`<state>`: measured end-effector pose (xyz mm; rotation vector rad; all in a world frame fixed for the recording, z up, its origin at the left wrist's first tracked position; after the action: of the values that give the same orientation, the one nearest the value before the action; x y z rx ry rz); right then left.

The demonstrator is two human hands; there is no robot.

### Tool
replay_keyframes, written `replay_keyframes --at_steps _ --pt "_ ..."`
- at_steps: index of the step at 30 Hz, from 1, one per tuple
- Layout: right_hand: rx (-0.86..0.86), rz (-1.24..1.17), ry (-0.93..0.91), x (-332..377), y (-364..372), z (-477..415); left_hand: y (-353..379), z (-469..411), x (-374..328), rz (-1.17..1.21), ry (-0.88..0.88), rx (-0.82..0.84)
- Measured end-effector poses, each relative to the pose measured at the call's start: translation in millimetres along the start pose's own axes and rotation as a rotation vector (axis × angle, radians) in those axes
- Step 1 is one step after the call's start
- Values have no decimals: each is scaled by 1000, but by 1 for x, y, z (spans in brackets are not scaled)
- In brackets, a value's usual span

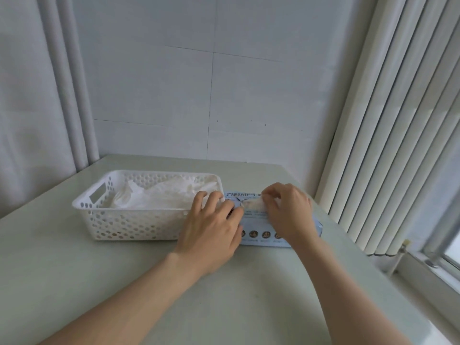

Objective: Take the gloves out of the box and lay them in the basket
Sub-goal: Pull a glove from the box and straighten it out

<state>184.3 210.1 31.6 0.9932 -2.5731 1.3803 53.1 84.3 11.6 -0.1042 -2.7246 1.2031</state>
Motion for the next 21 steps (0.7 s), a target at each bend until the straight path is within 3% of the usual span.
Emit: replay_keyframes --at_steps 5,13,17,21 --pt "-176 -56 9 3 -16 5 5 3 0 10 -21 34" --pt "-312 -102 30 6 -27 7 7 3 -1 9 -30 42" --pt "-373 -304 55 11 -40 13 8 1 -1 6 -34 44" --pt "-543 -469 162 7 -69 18 11 0 0 -7 -37 34"
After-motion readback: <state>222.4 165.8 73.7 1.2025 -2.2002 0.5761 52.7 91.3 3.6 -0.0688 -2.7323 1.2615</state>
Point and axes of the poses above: each hand's wrist, its own z-axis away from the middle knuckle, its own y-axis out of the palm, x = y × z, the point moved 9 cm from there along -z, towards the middle knuckle, and after that the axes turned 9 degrees about z, right-handed, at the moved point
